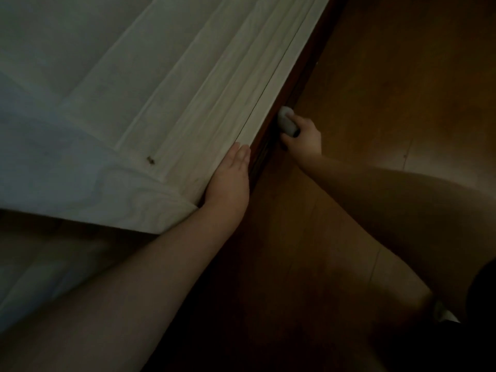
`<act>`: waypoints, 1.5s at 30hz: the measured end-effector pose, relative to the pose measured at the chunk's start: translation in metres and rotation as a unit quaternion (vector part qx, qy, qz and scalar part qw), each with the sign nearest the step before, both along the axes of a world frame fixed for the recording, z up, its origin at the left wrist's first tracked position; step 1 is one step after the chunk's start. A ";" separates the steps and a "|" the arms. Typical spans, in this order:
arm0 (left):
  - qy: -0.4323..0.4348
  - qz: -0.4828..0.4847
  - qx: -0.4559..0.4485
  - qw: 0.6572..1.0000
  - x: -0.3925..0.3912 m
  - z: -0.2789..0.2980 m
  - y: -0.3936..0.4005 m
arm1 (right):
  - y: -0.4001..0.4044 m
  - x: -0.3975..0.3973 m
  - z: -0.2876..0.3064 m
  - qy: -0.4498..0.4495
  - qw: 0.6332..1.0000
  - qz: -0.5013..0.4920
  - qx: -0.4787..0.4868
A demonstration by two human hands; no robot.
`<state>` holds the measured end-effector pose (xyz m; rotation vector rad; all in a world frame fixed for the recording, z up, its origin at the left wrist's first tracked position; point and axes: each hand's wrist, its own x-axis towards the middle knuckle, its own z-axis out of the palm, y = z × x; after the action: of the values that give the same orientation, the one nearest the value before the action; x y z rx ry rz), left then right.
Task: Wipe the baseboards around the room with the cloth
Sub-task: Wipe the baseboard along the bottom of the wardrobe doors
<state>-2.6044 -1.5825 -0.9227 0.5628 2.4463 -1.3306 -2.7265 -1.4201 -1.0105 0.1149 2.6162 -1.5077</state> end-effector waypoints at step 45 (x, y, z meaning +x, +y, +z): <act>-0.042 0.091 0.181 0.978 -0.006 0.018 0.005 | 0.067 0.124 0.053 0.005 0.996 0.092 0.018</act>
<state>-2.6107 -1.5771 -0.9050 0.4523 2.6103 -0.7776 -2.6028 -1.3528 -0.9573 -0.1277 2.5794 -1.4046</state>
